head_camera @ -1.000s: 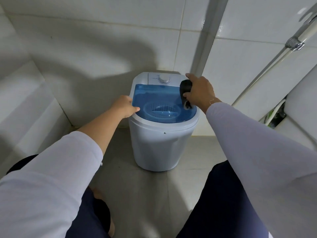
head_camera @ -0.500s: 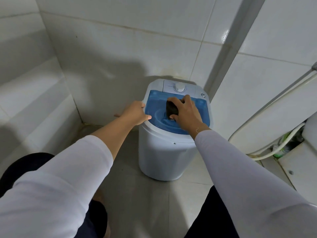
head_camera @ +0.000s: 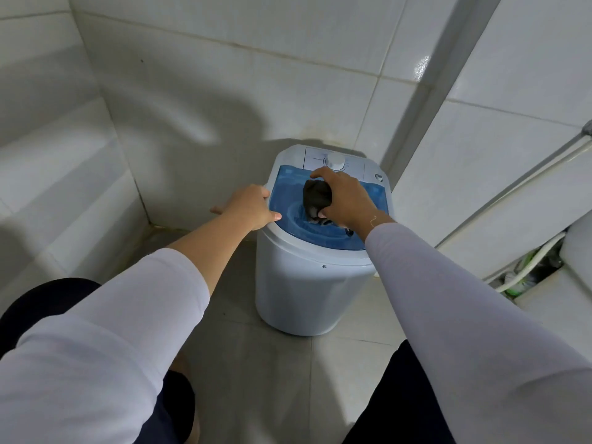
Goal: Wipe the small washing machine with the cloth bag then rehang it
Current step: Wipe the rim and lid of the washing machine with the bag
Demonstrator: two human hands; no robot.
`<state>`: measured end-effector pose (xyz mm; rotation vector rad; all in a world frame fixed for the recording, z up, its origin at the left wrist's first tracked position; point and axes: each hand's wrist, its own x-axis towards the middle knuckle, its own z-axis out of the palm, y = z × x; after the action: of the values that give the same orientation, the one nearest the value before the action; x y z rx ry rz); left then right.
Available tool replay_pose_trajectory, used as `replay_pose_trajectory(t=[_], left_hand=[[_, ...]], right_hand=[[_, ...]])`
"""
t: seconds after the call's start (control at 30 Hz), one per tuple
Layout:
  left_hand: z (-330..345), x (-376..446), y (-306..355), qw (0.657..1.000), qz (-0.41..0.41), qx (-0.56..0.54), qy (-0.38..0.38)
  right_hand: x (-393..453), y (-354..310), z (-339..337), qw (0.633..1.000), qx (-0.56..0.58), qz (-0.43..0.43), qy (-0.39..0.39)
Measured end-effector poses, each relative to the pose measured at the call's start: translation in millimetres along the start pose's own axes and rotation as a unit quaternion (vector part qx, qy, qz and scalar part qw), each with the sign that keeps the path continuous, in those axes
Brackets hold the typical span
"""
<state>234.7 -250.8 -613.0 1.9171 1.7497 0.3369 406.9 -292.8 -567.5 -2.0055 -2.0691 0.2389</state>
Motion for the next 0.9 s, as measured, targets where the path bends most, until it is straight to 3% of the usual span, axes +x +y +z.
replay_pose_trajectory(t=[0.13,0.27,0.73,0.9], left_hand=[[-1.5,-0.6,-0.1,1.000,-0.005,-0.003,-0.004],[-1.6,-3.5,1.7,1.000,-0.010,0.002,-0.003],[-8.7,-18.1,13.3,0.998,-0.024,0.056,0.005],[-8.5,-15.2,13.3,0.997,-0.025,0.076,0.010]], right_hand=[[-4.7,0.6,13.1,0.999,-0.001,-0.018,0.051],[-7.5,11.4,13.4,0.998,0.008,-0.023,0.052],[0.4,22.7,-6.7,0.990,-0.072,-0.076,-0.090],[-2.3,29.5,-25.2,0.973,-0.166,-0.081,-0.140]])
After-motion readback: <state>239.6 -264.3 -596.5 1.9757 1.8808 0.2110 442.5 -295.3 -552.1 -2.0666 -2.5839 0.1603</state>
